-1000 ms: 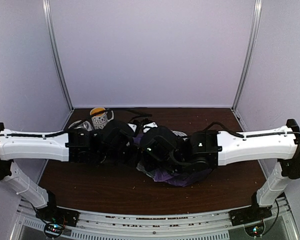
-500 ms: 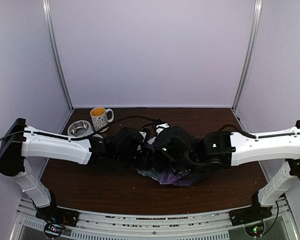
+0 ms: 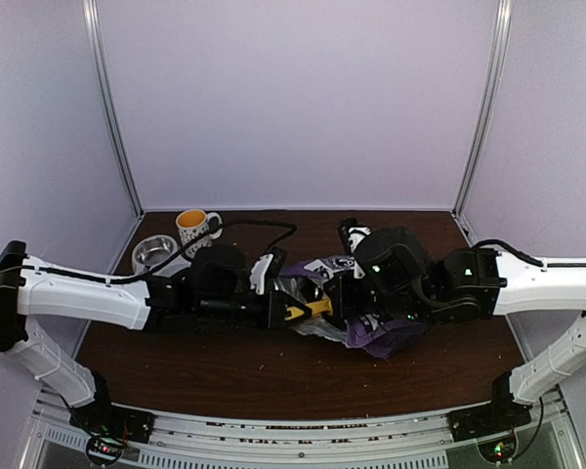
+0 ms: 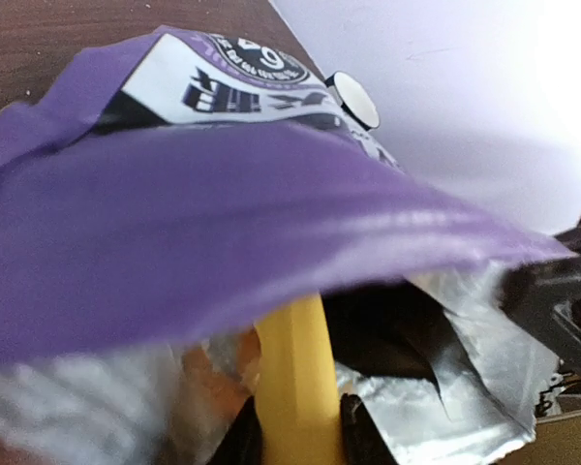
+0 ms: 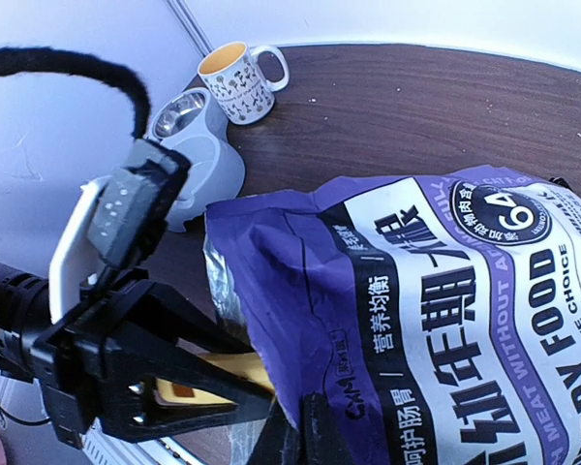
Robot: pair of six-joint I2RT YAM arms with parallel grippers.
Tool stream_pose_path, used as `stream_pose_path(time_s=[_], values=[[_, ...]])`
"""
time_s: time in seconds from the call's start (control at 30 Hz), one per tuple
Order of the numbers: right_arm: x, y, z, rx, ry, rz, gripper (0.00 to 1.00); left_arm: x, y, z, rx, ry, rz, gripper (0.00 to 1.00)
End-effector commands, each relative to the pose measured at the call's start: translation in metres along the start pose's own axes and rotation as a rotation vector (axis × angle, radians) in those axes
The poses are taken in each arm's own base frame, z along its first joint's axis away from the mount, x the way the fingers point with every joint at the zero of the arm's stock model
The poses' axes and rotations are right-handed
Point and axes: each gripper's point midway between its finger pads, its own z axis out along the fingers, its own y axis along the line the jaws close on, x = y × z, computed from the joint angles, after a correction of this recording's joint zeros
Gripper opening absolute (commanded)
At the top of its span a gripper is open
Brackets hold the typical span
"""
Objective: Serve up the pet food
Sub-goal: Collect the pet food from the pet food bag.
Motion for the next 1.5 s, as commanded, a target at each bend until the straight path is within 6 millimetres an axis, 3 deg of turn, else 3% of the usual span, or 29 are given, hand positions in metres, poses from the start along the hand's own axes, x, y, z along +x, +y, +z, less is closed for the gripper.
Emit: stream_pose_path(time_s=[0.0,0.2,0.33,0.63,0.83,1.1,1.47], values=[[-0.016,-0.012,-0.012,0.014,-0.048,0.050,0.00,-0.021,-0.016,-0.031,0.108,-0.089,-0.140,0.12],[-0.025,-0.013,-0.021,0.018,-0.067,0.057,0.00,-0.030,0.005,-0.062,0.094,-0.185,-0.264,0.12],[-0.030,-0.015,-0.024,0.029,-0.075,0.050,0.00,-0.032,0.004,-0.076,0.141,-0.211,-0.309,0.12],[-0.049,-0.024,-0.037,0.036,-0.114,0.077,0.00,-0.023,-0.010,-0.103,0.206,-0.155,-0.317,0.13],[-0.063,-0.031,-0.043,0.054,-0.149,0.092,0.00,-0.007,-0.008,-0.109,0.224,-0.079,-0.311,0.13],[-0.066,-0.042,-0.044,0.083,-0.161,0.104,0.00,-0.016,-0.035,-0.129,0.344,-0.078,-0.283,0.13],[-0.070,-0.052,-0.050,0.104,-0.170,0.103,0.00,-0.033,-0.040,-0.165,0.413,-0.125,-0.340,0.12]])
